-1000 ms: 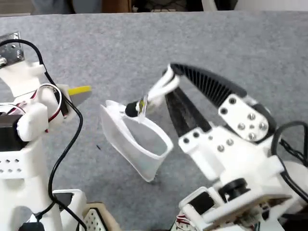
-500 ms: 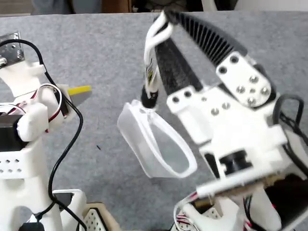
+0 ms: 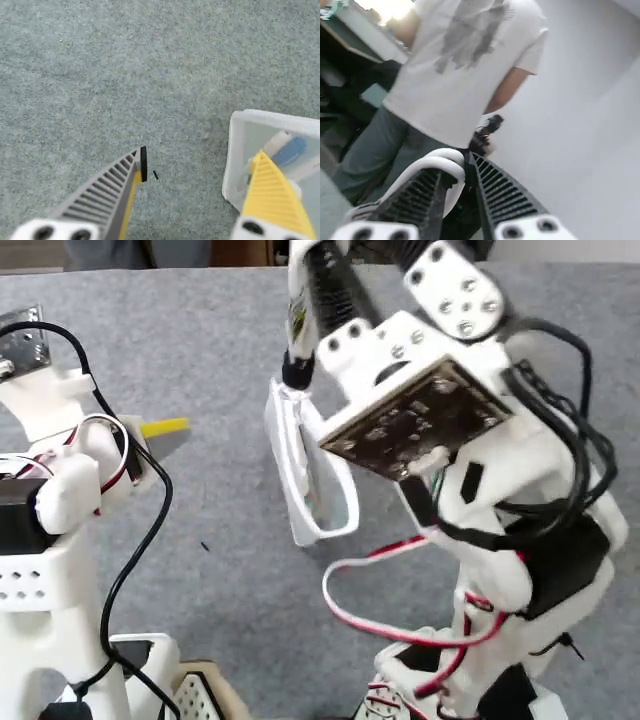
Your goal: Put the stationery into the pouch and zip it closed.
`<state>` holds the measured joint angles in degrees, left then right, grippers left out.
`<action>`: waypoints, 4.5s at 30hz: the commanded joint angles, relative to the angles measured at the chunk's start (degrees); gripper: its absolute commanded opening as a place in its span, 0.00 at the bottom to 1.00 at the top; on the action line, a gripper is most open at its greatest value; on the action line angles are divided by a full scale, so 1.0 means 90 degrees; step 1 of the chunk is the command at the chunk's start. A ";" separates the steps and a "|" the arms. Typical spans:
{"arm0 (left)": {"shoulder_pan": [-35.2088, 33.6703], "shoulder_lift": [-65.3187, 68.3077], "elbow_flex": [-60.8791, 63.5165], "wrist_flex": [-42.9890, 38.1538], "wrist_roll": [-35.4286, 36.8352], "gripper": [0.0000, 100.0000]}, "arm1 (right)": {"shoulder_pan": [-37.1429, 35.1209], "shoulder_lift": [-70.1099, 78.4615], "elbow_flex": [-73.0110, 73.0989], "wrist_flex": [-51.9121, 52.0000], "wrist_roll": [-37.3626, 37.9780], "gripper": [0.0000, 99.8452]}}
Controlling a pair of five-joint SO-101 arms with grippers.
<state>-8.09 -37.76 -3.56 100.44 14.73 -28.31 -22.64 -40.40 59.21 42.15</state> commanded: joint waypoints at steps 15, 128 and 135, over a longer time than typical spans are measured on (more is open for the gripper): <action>-0.0493 -0.0029 -0.0122 -0.0020 -0.3282 0.34 | -0.0947 -0.0786 -0.0347 0.2100 0.0049 0.01; 0.3043 -0.4308 0.3600 -0.1407 -0.2852 0.27 | 0.0098 -0.1109 0.1714 0.1446 -0.0987 0.01; 0.3248 -0.4142 0.3619 -0.1368 -0.2764 0.27 | 0.0098 -0.1333 0.1753 0.1426 -0.0987 0.01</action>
<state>20.22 -76.00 29.85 88.84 -10.77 -26.81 -33.45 -23.78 71.96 33.80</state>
